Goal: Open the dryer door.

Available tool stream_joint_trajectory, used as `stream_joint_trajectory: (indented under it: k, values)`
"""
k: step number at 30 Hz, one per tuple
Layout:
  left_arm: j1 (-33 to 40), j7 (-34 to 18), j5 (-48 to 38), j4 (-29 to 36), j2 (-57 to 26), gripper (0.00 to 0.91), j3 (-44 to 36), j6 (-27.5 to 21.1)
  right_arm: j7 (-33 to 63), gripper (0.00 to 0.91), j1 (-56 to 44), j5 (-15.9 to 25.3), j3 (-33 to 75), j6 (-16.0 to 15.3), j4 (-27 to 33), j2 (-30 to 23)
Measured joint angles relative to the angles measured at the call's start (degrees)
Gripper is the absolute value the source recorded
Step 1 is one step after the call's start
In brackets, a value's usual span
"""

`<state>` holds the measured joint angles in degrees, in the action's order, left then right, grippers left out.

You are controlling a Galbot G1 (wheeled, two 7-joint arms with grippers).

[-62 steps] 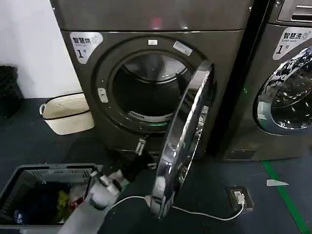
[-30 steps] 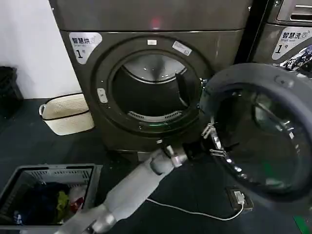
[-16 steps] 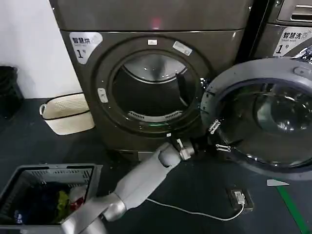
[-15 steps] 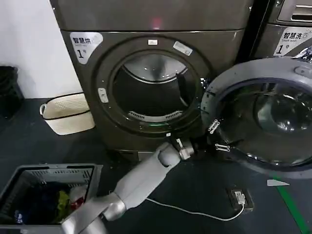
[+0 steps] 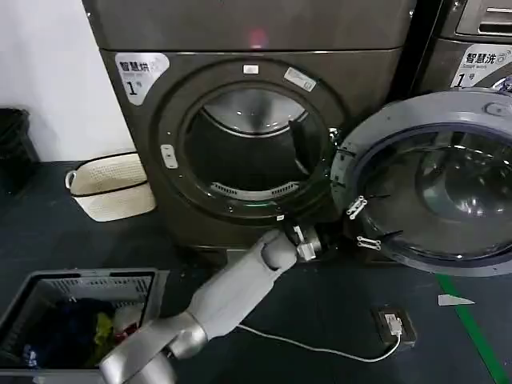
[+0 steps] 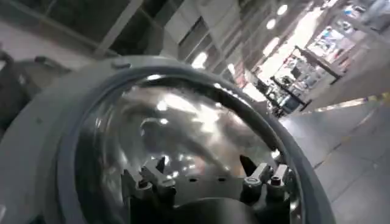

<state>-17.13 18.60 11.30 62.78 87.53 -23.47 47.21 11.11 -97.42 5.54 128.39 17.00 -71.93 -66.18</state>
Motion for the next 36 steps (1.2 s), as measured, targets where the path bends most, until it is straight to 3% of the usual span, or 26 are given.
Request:
stream_joint_trajectory:
  k: [7,18,30,36]
  values:
    - [-0.9,3.6,8.8,4.9,-11.5,0.907,2.6,0.0,-1.2,0.907,0.7,-0.1,-0.3,0.3,0.5,0.3]
    - [0.4,3.7,24.5,9.3,-27.2,0.907,11.0,0.0,-1.7,0.907,1.4,-0.3,-1.3,0.1,2.3,0.6]
    - [2.4,3.8,42.5,10.1,-45.9,0.907,12.7,0.1,-4.0,0.907,2.2,-6.8,-3.4,-0.6,2.2,0.5]
    - [2.5,8.9,47.1,8.8,-52.8,0.907,12.7,0.1,-4.2,0.907,2.7,-8.9,-4.5,-0.7,1.9,0.5]
